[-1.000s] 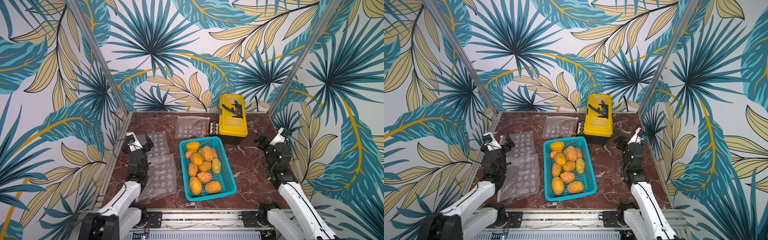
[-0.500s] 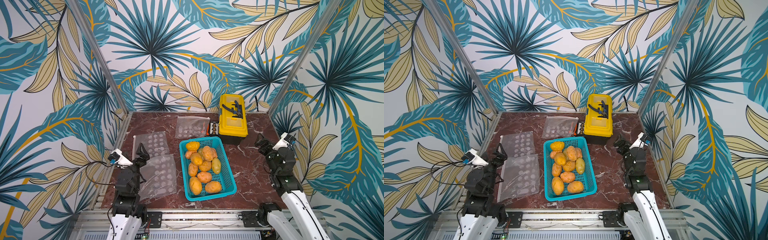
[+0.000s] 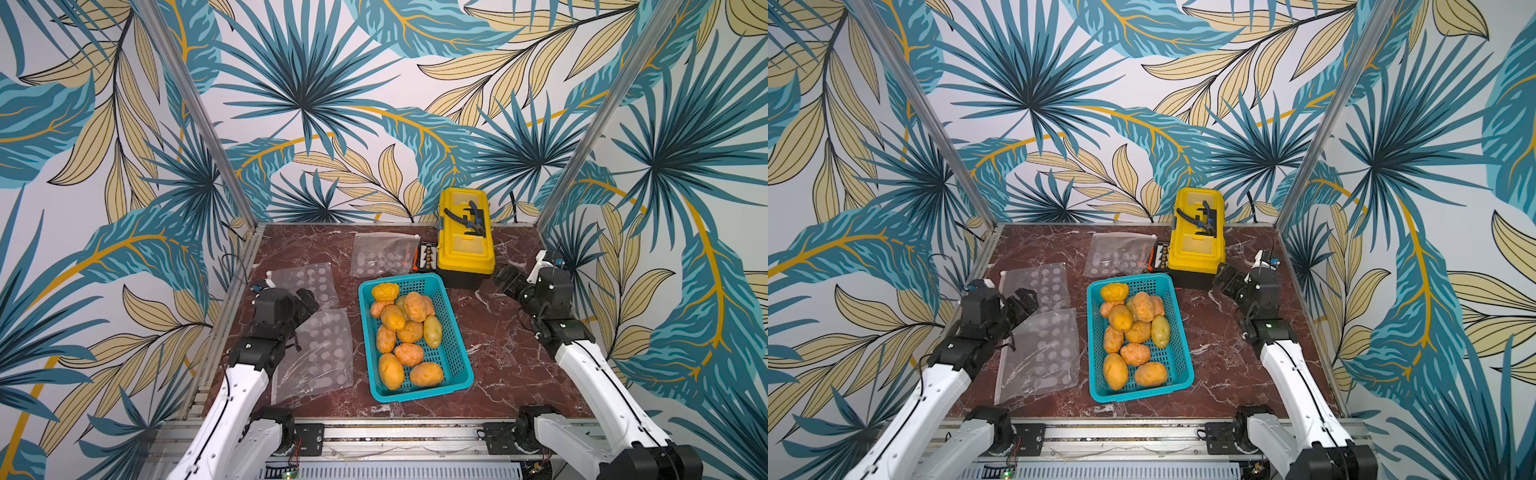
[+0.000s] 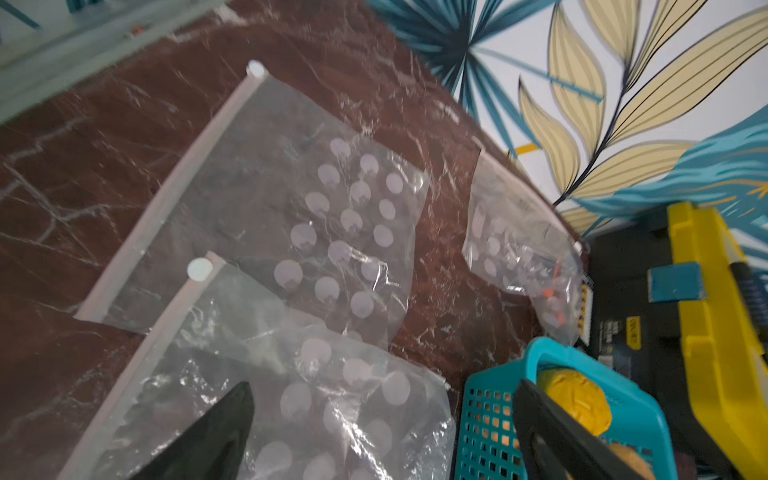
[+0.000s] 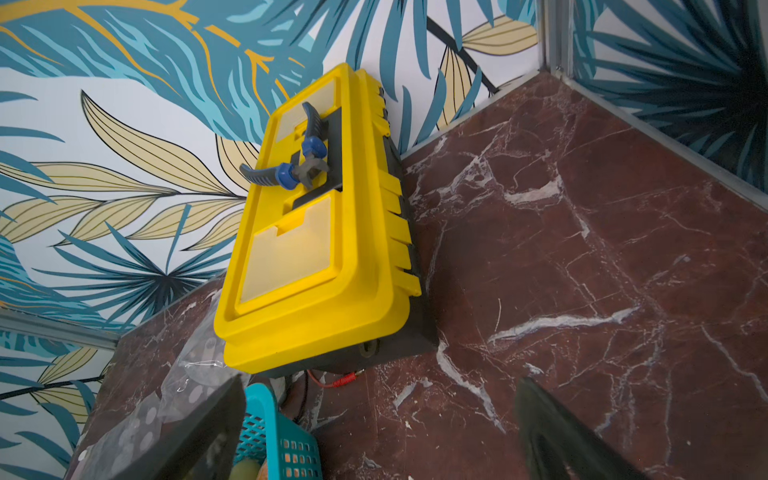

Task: Put the potatoes into a zipper bag and zip it
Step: Pick up the zipper food storage bag at the center of the board.

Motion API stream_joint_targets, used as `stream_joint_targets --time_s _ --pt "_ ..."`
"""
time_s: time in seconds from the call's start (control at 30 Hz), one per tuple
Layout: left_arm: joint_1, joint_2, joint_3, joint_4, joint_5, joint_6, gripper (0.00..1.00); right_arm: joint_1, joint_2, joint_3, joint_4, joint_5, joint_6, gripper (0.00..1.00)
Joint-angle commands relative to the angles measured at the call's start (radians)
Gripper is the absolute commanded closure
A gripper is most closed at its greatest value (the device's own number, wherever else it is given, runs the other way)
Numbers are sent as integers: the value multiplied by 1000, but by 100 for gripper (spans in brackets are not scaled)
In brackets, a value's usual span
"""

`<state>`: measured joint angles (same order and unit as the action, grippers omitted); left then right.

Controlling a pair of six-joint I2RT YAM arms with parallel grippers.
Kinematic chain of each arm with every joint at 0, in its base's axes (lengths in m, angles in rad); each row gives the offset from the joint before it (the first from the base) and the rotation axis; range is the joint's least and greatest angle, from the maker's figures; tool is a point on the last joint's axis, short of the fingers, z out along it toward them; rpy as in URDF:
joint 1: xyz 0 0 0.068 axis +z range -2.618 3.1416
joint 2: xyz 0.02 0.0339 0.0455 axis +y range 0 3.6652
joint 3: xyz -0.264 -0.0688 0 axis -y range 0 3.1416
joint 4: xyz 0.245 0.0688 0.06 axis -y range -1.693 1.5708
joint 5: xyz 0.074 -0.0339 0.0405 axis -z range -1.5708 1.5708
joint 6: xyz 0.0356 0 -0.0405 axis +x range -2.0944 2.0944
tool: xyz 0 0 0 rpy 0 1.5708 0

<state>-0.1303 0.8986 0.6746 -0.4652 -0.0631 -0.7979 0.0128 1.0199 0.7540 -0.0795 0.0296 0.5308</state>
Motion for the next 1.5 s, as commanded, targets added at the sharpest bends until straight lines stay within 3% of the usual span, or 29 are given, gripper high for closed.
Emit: stream_joint_targets --time_s 0.0,0.13,0.3,0.47,0.7,1.0,1.3,1.37,1.47 --pt "-60 103 55 -58 33 -14 3 -1 25 33 -61 -26 -5 1" --pt "-113 173 86 -64 21 -27 2 -1 25 31 -68 -32 -8 0" --pt "-136 117 49 -65 48 -42 0 -1 14 17 -72 -40 -11 1" --pt "-238 93 30 -90 51 -4 1 1 12 13 -69 -88 -2 0" --pt "-328 180 34 -87 13 11 1 4 9 13 -85 -130 1 1" --pt "-338 359 73 -28 -46 30 1 10 -4 12 -101 -123 -8 0" --pt "-339 465 86 46 -13 60 1 14 13 20 -104 -126 -11 0" --pt "-338 460 84 45 -27 60 11 13 12 20 -106 -122 -11 1" --pt "-338 446 77 46 -46 61 40 13 10 17 -106 -117 -9 1"
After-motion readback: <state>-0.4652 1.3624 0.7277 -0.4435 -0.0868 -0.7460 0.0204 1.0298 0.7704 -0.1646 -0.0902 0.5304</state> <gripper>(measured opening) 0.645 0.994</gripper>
